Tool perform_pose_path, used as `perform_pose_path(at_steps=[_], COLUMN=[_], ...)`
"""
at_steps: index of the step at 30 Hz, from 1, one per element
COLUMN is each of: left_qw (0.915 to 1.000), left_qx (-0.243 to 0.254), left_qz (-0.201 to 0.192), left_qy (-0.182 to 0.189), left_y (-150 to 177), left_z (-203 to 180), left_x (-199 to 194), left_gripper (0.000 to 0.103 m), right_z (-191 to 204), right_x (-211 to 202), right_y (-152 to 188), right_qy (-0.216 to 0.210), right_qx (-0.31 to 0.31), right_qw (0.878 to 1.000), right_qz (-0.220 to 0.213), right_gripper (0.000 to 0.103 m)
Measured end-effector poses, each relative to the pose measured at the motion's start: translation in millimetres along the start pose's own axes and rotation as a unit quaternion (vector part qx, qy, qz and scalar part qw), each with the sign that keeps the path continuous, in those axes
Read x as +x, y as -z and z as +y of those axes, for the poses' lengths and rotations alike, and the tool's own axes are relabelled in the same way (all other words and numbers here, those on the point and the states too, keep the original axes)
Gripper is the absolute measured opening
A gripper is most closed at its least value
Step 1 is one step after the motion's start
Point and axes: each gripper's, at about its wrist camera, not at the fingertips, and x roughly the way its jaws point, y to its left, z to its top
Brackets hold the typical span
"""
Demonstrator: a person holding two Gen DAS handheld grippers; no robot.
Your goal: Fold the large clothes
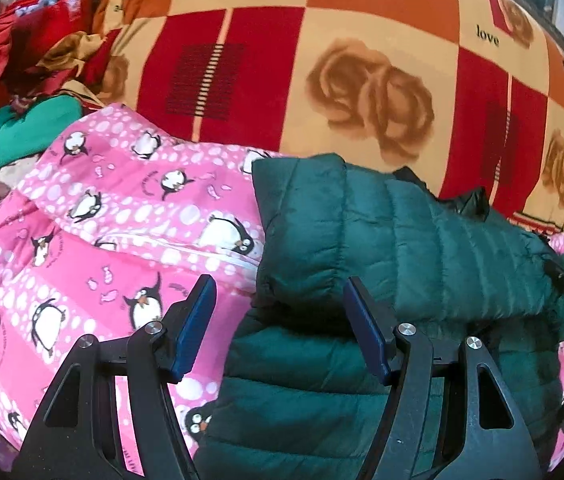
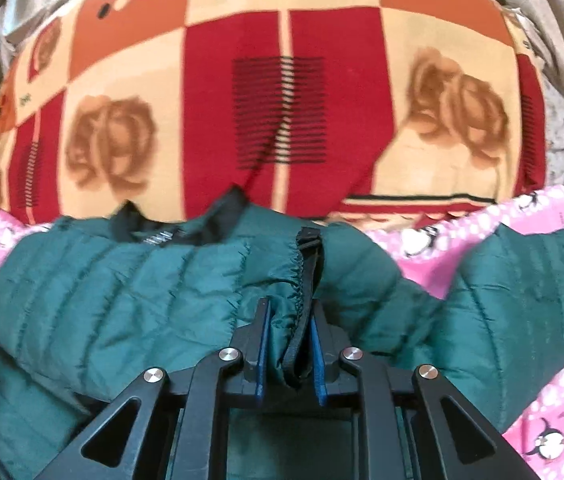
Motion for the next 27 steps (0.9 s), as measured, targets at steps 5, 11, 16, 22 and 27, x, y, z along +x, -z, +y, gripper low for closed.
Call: perform_pose_path(at_steps=[5, 11, 16, 22, 27], left_qw=[0.9999, 1.0, 0.9998, 0.9988, 0.9981], left_qx=[0.004, 0.005, -0.004, -0.001, -0.03], left_qz=[0.009, 0.005, 0.019, 0.048, 0.052], left_qy=[-0.009, -0.004, 0.001, 0.002, 0.016], left_y=[-2, -15, -32, -35, -26], left_z=[-4, -8, -19, -36, -27], left_x=[12, 19, 41, 78, 96], left_gripper=[0.066, 0.066, 0.066, 0.068, 0.082], right_z=[-17, -27, 24, 89, 91], right_x=[36, -1, -11, 39, 76], right_y=[20, 6, -15, -12, -5], right_qy=[-0.014, -0.068, -0.162, -0.18, -0.16], right_qx=[0.039, 0.095, 0.055, 0.01, 0.016], right_qw=[0.997, 0.993, 0.985, 0.982, 0.985], right_qz=[0.062, 0.021, 0.02, 0.056, 0.059], right_gripper=[0.016, 0.059, 0.067, 0.067, 0.069])
